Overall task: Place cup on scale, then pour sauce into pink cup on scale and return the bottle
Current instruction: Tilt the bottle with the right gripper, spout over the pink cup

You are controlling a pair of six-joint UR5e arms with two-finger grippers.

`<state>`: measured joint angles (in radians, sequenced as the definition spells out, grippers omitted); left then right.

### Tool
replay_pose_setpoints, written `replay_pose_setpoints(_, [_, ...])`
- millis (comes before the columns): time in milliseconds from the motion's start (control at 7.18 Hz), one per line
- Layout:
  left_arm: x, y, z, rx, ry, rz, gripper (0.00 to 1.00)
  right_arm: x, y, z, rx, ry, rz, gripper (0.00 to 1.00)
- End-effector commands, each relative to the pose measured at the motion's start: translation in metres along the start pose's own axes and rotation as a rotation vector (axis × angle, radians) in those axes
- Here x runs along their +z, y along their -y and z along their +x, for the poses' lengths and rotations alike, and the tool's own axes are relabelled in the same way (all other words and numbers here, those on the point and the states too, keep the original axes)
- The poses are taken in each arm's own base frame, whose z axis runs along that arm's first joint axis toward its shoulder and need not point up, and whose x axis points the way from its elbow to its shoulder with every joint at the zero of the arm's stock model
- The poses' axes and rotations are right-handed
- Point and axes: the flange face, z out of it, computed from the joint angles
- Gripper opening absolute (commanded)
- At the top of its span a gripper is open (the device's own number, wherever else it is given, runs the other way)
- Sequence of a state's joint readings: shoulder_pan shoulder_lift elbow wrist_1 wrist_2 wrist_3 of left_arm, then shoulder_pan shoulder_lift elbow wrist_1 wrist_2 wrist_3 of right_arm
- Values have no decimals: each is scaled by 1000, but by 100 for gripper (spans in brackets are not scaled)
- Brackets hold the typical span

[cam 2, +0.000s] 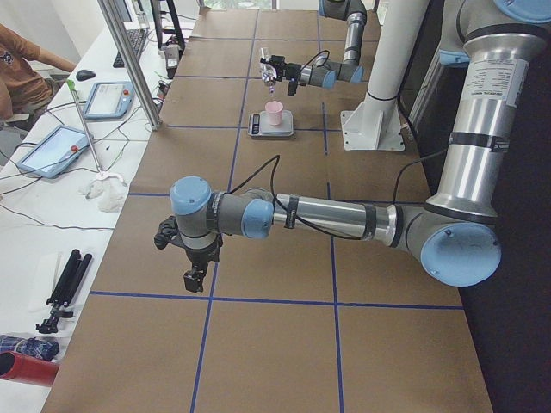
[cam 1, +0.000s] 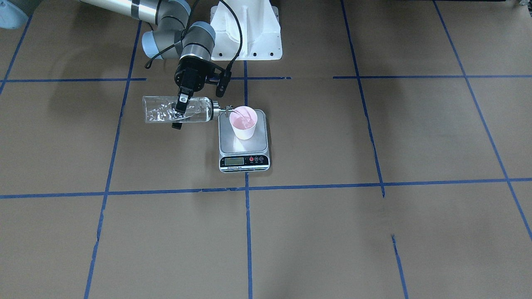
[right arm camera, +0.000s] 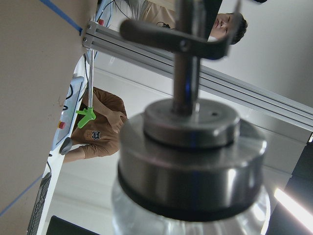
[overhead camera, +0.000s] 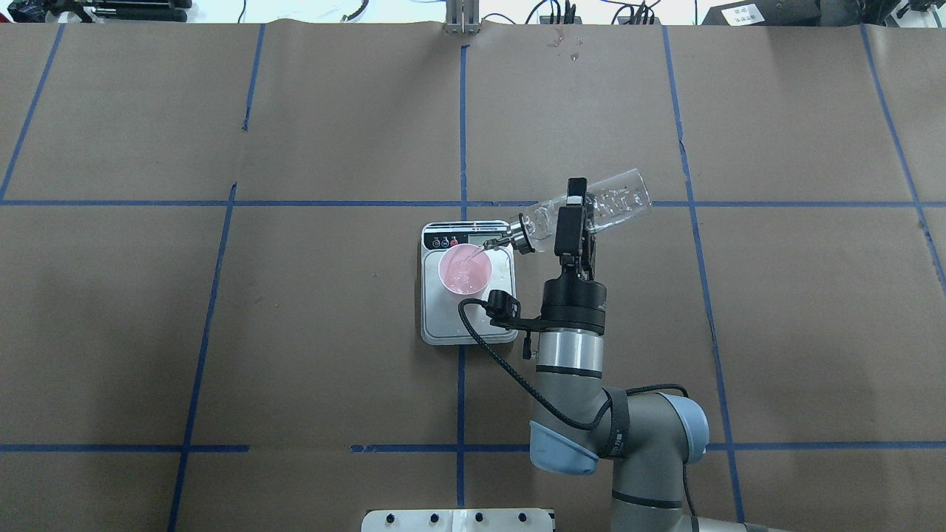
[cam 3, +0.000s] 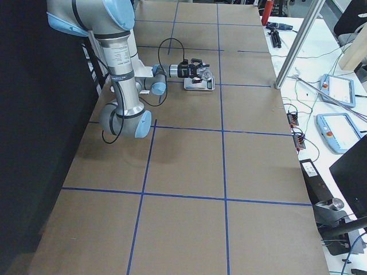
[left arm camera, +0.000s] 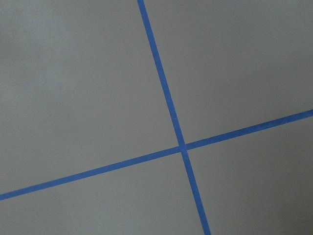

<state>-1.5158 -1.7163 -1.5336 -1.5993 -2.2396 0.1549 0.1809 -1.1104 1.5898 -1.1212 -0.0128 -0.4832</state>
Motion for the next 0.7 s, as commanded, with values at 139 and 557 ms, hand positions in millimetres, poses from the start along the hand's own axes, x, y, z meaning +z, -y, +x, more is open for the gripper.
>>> replay_pose_setpoints(139, [-3, 3, 1, 3, 3, 5, 100, -3, -1, 4, 155, 42, 25, 0])
replay_pose_setpoints(557, [-5, 4, 2, 5, 3, 9, 100, -2, 0, -5, 367, 113, 48, 0])
